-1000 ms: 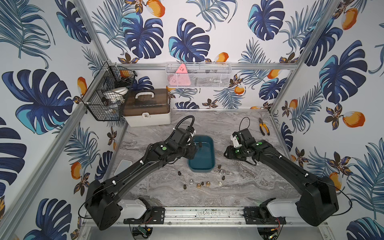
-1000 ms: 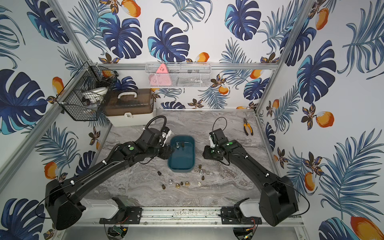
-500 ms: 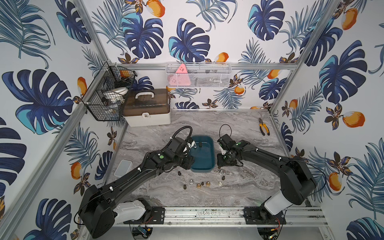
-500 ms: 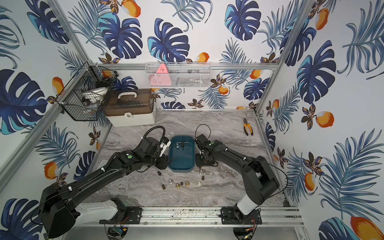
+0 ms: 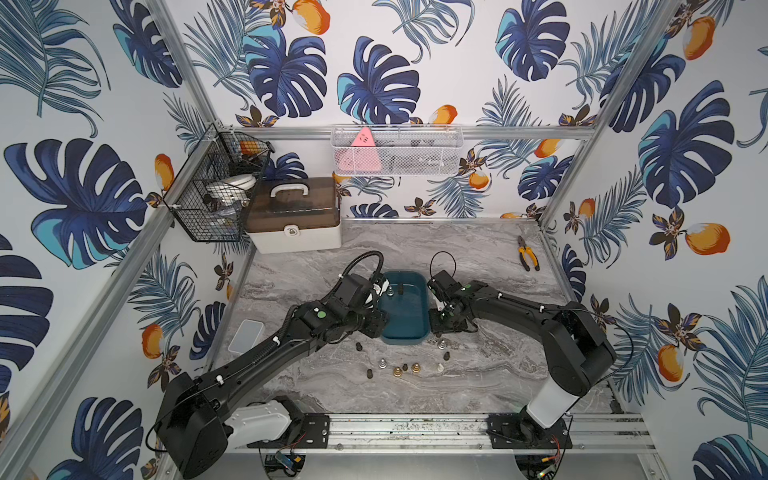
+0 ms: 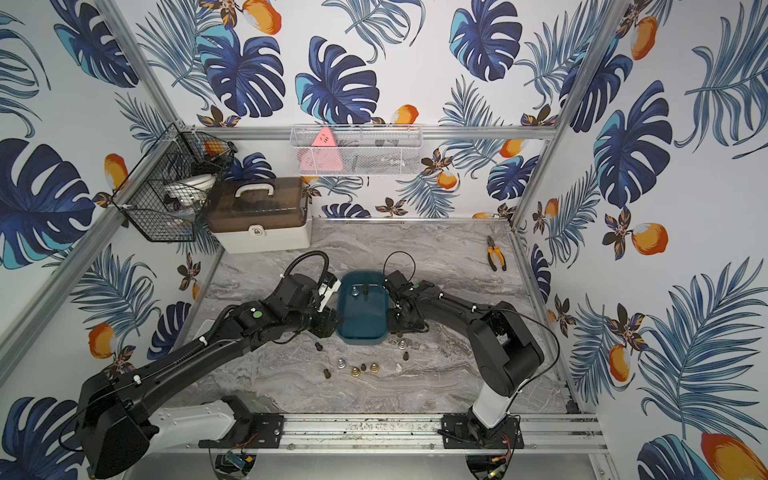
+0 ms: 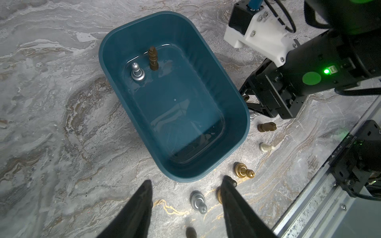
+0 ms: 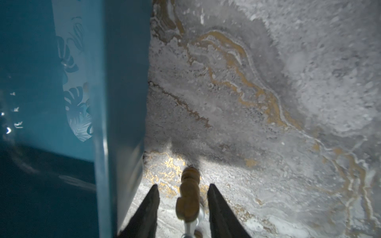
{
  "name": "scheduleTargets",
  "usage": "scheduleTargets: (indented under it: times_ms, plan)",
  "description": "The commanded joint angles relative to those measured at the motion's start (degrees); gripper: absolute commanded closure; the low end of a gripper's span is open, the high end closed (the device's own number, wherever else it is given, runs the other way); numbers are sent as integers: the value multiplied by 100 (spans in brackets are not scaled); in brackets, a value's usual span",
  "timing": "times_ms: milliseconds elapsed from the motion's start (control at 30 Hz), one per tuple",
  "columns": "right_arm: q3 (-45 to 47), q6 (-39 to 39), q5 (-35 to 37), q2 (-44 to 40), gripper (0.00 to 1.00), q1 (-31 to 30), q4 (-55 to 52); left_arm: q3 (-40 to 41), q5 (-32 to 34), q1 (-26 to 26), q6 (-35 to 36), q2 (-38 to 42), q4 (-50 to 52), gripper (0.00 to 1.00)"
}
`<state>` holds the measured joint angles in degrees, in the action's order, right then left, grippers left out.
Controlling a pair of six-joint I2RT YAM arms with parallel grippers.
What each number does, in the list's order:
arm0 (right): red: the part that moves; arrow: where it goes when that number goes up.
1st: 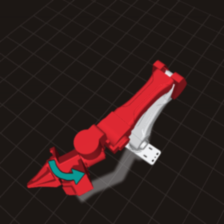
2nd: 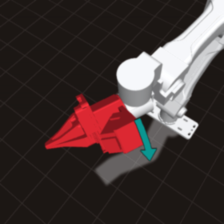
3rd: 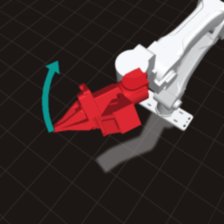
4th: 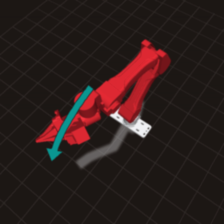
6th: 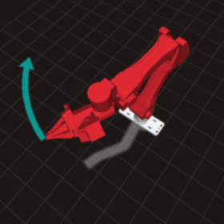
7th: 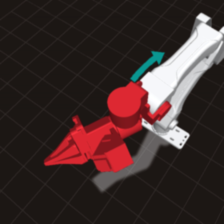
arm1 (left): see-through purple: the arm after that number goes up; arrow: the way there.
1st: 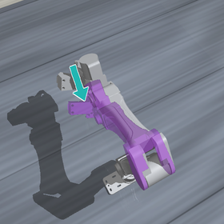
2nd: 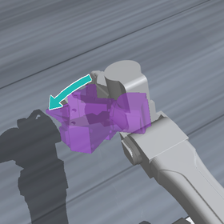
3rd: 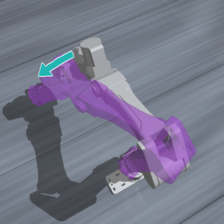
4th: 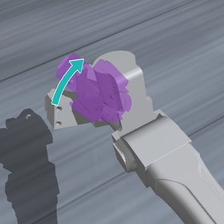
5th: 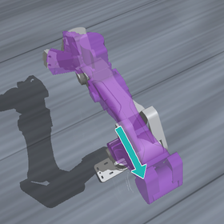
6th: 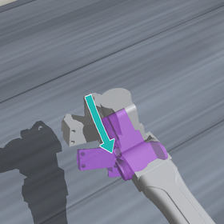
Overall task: Put the chess pieces into the storage box
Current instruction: Pick up the chess piece at the center of the board.
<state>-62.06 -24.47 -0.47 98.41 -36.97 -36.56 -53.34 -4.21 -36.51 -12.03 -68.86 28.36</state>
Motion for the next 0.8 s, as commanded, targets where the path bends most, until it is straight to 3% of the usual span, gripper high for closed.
scheduleTargets:
  times_ms: [0, 433, 767]
  plan:
    - [-45, -64, 85, 32, 61, -5, 42, -75, 76, -2, 106, -28, 56, 43]
    - [29, -96, 174, 66, 69, -12, 95, -106, 65, -5, 96, -119, 65, 43]
    - [81, 100, 234, 3, 65, -45, 74, -118, 93, 4, 76, -183, 73, 43]
